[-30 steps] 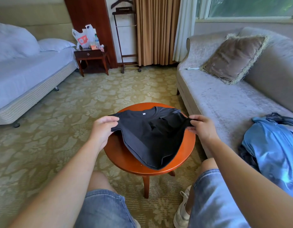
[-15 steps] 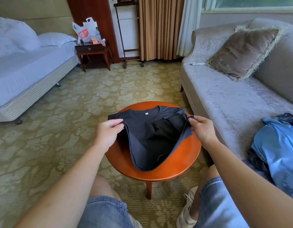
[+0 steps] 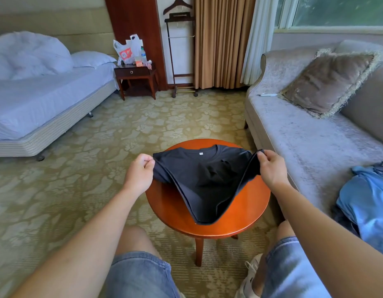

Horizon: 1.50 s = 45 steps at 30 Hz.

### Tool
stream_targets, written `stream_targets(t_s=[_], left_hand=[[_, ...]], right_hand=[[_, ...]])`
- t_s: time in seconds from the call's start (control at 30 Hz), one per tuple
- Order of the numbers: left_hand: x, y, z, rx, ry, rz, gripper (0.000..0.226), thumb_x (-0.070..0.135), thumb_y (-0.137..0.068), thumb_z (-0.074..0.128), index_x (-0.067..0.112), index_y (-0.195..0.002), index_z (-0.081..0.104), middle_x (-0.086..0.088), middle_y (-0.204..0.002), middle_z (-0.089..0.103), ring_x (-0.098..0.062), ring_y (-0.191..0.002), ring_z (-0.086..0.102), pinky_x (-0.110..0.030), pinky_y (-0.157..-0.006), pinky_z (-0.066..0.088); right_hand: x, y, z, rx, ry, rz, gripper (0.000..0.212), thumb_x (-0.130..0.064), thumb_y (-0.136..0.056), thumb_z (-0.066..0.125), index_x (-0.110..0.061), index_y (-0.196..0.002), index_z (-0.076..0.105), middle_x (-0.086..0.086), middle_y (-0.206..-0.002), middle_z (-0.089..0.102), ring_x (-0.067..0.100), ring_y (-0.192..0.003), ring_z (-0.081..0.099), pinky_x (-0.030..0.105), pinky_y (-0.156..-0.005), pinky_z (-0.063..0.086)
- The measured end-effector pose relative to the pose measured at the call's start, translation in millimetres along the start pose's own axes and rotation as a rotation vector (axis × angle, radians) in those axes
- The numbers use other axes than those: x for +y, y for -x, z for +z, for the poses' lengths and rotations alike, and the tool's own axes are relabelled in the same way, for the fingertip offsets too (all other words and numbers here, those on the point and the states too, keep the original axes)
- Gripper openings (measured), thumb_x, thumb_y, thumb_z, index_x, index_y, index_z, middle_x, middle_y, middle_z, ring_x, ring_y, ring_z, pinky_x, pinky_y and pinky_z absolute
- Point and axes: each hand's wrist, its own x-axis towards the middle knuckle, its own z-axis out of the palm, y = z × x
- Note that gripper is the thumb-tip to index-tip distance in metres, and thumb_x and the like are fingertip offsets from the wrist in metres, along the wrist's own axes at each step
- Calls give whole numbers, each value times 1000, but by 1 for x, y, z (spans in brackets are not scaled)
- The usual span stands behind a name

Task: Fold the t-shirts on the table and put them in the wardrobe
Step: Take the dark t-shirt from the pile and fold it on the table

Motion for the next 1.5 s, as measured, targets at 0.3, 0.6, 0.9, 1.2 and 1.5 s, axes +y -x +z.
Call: stream_targets(t_s=[0.3,0.6,0.9,1.2,1.5], left_hand=[[15,40,-48,53,36,38,12,19,-101,48,16,-105,58,-4,-109,61,-26,-95,60,-38,-82,53],[38,77,-79,93,54,58,12,20,-101,49,15,-104,59,-5,-102,59,-23,-84,59,-37,-76,53],[29,42,-75,185,76,-136,24,14,-100,46,7,-116,63,-7,-104,60,-26,-66,58,-29,-65,51],[-4,-52,-26,341,245,-352,24,7,-97,48,8,-118,61,-11,-126,57,-27,-71,53,-38,-70,56],[-42,-173,26,392,185,-430,19,12,-92,50,19,-103,63,-9,-118,61,-38,-100,64,-48,-88,55]], right_hand=[[-27,36,-56,76,61,-66,31,-18,-101,44,1,-78,52,12,-71,49,26,-73,46,34,-58,32],[-42,64,-101,117,87,-88,34,-17,-101,44,-8,-69,51,10,-69,49,26,-78,45,35,-58,31],[-21,25,-104,222,112,53,40,-13,-99,43,-9,-60,38,9,-59,39,27,-64,36,35,-53,28],[5,-69,-48,300,82,170,25,-15,-99,42,-2,-91,61,27,-99,62,38,-97,57,37,-81,41],[24,-181,28,296,170,199,28,-15,-100,38,0,-99,61,29,-111,62,42,-106,56,40,-88,42]])
